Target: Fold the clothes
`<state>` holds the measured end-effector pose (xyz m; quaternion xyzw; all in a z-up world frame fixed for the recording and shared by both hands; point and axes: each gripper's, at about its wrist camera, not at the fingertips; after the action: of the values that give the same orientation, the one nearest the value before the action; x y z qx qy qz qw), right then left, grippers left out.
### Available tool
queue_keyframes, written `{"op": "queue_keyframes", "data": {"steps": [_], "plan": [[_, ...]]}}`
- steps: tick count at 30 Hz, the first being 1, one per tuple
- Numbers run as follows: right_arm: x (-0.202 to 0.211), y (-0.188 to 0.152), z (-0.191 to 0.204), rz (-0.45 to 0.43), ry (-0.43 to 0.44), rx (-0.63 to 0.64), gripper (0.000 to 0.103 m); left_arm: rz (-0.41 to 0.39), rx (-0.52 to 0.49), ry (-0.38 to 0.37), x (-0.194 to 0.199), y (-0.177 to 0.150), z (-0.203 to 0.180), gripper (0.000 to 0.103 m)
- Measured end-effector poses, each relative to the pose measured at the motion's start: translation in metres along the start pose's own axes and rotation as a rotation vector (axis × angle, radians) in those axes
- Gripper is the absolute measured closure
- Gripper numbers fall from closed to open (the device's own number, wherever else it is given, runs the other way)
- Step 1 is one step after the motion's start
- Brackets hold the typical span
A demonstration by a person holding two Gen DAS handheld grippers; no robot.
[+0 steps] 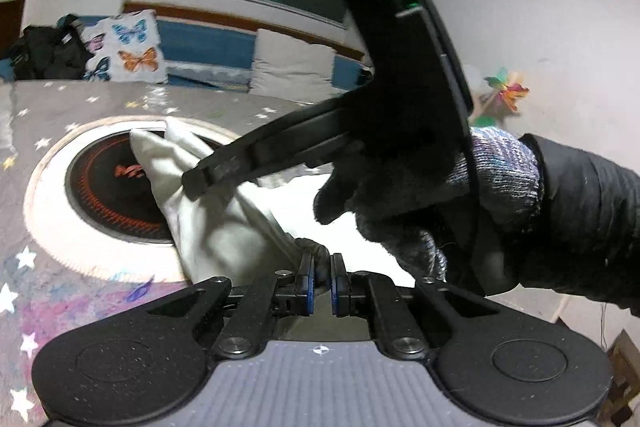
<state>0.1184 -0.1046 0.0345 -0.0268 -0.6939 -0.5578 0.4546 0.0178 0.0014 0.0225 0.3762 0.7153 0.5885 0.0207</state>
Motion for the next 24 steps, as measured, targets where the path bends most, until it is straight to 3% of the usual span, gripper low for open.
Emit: {"op": "queue_keyframes", "data": {"steps": [9, 14, 18, 24], "plan": [[0.085, -0.038, -0.084, -0.154, -0.052, -0.276, 0.095, 0.013, -0.109, -0.161, -0.024, 0.014, -0.062, 0.095], [0.113, -0.077, -0.136, -0.186, -0.097, -0.411, 0.095, 0.089, -0.15, -0.23, -0.063, 0.007, -0.096, 0.095], [0.115, -0.107, -0.164, -0.17, -0.112, -0.486, 0.095, 0.165, -0.163, -0.245, -0.094, -0.002, -0.11, 0.096], [0.127, -0.124, -0.181, -0.222, -0.086, -0.541, 0.095, 0.173, -0.182, -0.257, -0.11, 0.004, -0.124, 0.096]]}}
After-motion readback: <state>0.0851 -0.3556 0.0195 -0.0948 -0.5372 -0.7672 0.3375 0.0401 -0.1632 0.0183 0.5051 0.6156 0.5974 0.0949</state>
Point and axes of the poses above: each gripper's, at about its wrist camera, not at the fingertips, and x roughly against the way its jaws point, z to its left, y to its top, and after that the axes turned 5 degrees about -z, right-handed
